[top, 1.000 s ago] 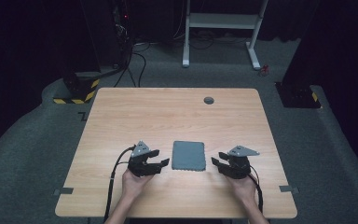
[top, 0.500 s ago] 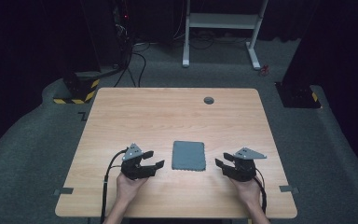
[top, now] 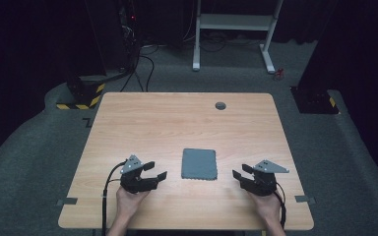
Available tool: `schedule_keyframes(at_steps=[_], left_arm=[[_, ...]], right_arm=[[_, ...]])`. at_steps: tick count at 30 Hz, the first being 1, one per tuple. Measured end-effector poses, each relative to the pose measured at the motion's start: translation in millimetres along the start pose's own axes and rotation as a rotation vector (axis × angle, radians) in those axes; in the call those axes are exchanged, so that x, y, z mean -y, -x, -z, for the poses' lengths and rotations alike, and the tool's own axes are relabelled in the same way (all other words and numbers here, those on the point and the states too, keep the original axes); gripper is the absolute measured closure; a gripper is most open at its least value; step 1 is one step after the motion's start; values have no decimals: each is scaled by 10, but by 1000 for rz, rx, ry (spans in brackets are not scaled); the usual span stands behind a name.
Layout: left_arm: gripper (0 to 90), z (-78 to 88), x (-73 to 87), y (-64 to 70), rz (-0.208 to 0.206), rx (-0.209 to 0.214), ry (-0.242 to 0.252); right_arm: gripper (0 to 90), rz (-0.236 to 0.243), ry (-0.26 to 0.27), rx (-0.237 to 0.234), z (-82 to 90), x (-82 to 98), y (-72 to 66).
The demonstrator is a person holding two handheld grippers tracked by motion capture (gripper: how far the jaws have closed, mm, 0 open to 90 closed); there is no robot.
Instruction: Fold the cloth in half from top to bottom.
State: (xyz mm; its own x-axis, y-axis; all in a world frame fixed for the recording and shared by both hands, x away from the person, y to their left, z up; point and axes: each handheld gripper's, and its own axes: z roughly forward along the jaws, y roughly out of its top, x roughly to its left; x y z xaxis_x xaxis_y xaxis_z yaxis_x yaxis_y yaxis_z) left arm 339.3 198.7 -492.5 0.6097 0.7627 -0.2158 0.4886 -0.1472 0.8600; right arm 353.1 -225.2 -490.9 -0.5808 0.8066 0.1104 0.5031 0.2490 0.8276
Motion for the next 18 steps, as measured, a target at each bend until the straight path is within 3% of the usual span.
schedule_keyframes(at_steps=[18], left_arm=[[308, 204, 182, -111, 31, -65, 2]], right_arm=[[496, -35, 16, 25, 153, 204, 102]])
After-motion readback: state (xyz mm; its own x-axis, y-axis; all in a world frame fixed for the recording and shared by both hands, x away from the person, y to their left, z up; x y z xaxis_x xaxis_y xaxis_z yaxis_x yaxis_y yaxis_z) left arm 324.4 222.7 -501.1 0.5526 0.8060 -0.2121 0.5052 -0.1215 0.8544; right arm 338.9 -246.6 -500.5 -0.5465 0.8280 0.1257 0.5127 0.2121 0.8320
